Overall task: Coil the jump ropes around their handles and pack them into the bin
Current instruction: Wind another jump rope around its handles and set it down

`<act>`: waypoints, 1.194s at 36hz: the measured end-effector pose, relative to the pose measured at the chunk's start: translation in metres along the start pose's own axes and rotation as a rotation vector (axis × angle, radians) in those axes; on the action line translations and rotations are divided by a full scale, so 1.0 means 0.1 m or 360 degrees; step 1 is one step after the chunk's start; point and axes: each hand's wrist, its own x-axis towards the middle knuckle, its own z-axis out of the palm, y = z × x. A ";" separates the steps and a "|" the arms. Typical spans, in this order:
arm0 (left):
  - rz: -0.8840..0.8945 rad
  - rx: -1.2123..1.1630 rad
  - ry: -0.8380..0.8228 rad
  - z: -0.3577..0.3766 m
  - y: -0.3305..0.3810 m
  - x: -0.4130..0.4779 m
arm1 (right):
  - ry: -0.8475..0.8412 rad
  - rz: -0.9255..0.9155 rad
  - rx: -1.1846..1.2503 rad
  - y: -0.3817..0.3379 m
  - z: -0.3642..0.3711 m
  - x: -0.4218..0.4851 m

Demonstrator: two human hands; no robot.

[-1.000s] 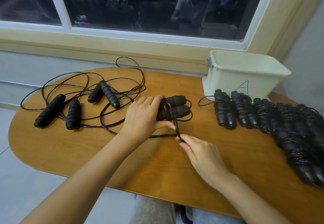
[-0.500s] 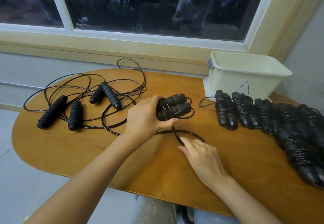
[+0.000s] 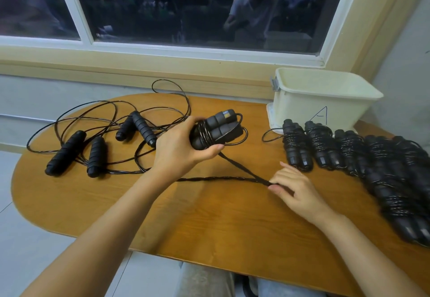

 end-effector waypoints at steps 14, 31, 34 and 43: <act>0.0627 -0.0153 -0.0186 -0.08 -0.04 -0.10 | -0.0449 0.0867 0.1151 0.00 -0.37 0.66; 0.0987 0.1172 -0.0297 0.21 0.21 -0.20 | -0.0396 0.0626 0.0549 -0.92 -0.55 1.11; 0.0714 0.1173 -0.0292 0.20 0.19 -0.16 | -0.0255 0.0518 0.0177 -1.04 -0.42 0.93; 0.0237 0.0953 -0.0213 0.03 0.13 -0.06 | 0.0005 0.0517 0.0559 -1.10 -0.11 0.48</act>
